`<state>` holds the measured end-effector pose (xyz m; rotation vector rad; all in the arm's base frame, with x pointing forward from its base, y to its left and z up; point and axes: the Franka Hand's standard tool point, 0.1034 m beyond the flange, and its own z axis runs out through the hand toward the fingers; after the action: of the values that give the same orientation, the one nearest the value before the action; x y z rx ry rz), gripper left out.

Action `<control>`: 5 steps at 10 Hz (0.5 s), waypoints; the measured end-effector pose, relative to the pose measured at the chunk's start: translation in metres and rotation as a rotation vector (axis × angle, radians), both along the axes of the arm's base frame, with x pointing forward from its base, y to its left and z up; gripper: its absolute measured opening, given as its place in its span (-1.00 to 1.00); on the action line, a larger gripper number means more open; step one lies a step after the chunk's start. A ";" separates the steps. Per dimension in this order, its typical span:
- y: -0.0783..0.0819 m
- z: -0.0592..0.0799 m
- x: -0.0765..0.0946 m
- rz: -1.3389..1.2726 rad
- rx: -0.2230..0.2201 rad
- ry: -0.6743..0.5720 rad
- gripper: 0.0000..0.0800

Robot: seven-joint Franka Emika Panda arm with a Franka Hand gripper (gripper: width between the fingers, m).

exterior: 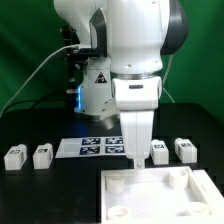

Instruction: Assemble one leg

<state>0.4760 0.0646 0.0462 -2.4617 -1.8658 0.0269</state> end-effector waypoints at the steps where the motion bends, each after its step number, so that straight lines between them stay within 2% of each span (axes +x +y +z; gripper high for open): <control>1: 0.015 0.000 -0.012 -0.173 -0.004 0.010 0.62; 2: 0.032 -0.004 -0.022 -0.329 -0.006 0.027 0.62; 5: 0.085 -0.001 -0.031 -0.794 -0.020 0.050 0.62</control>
Offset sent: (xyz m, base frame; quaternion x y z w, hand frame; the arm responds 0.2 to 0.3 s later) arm -0.0111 0.0591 0.0043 -0.0135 0.0075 0.3301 0.9438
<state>0.4451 0.1493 0.0449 -2.9753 -0.7621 0.0712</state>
